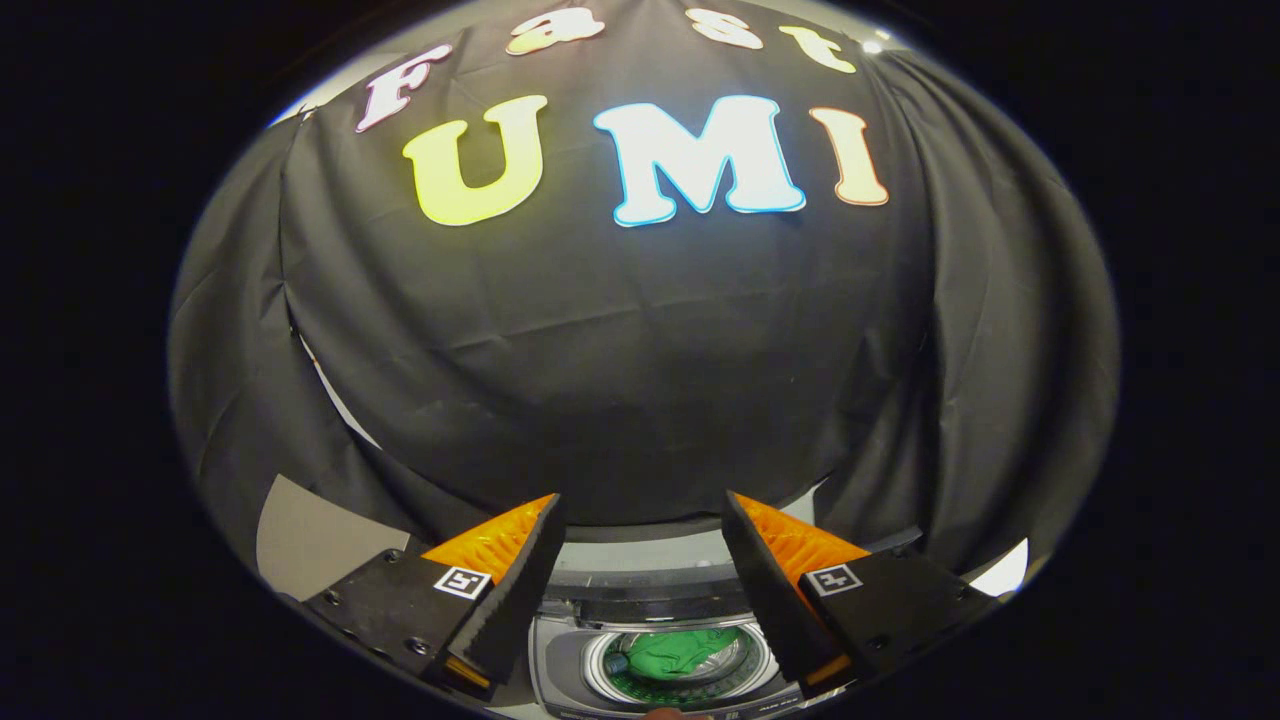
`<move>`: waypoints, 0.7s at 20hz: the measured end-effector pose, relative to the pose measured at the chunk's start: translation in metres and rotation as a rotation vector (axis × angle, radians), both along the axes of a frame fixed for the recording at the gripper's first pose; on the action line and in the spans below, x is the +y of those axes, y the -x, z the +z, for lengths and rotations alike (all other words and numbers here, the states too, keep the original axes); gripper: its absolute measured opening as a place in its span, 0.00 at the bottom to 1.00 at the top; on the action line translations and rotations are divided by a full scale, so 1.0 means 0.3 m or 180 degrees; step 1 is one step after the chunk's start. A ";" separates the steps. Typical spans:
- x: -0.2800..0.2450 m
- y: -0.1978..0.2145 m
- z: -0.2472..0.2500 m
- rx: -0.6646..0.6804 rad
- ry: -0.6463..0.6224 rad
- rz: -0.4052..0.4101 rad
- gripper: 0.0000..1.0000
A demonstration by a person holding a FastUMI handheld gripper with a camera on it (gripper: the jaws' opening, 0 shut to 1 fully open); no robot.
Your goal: Put the clothes into the washing machine and then close the washing machine lid.
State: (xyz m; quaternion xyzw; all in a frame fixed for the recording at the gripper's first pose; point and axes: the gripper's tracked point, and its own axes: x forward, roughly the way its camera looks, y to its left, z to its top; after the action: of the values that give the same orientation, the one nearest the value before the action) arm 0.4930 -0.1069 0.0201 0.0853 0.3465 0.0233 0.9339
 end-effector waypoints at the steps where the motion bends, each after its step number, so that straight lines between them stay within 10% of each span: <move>1: -0.008 -0.009 -0.017 0.0029 -0.0013 -0.0022 0.98; 14: 0.019 -0.025 -0.132 0.0161 0.0130 0.0165 0.98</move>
State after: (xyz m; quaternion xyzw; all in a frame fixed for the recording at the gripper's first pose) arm 0.5004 -0.1013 -0.0195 0.0578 0.3724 0.0382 0.9255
